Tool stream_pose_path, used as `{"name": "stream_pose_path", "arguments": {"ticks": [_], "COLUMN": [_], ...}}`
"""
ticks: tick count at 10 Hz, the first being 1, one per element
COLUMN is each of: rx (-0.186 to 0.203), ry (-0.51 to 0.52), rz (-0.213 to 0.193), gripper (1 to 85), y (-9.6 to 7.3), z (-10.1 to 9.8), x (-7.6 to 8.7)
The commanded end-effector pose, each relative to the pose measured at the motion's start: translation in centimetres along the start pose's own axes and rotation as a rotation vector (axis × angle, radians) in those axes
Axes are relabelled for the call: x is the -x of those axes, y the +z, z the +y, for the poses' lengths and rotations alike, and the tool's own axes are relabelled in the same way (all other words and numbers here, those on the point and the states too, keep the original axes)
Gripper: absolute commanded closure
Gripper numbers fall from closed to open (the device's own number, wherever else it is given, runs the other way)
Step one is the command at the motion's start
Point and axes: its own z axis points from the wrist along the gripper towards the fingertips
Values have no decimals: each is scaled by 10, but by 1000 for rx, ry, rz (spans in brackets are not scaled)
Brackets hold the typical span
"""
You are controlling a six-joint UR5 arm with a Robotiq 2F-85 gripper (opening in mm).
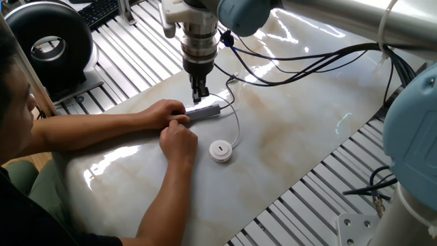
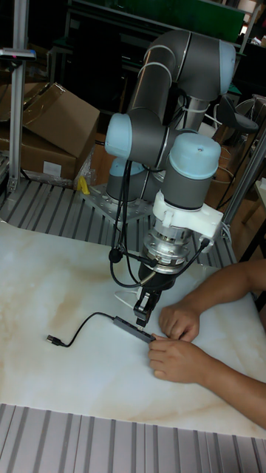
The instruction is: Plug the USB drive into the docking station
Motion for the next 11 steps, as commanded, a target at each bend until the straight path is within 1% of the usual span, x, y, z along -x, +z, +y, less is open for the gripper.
{"name": "stream_pose_path", "arguments": {"ticks": [1,11], "rx": [5,7], "ry": [10,15], "rz": [-10,-4], "gripper": [843,843], "y": [3,9], "z": [-1,0], "x": [1,1]}}
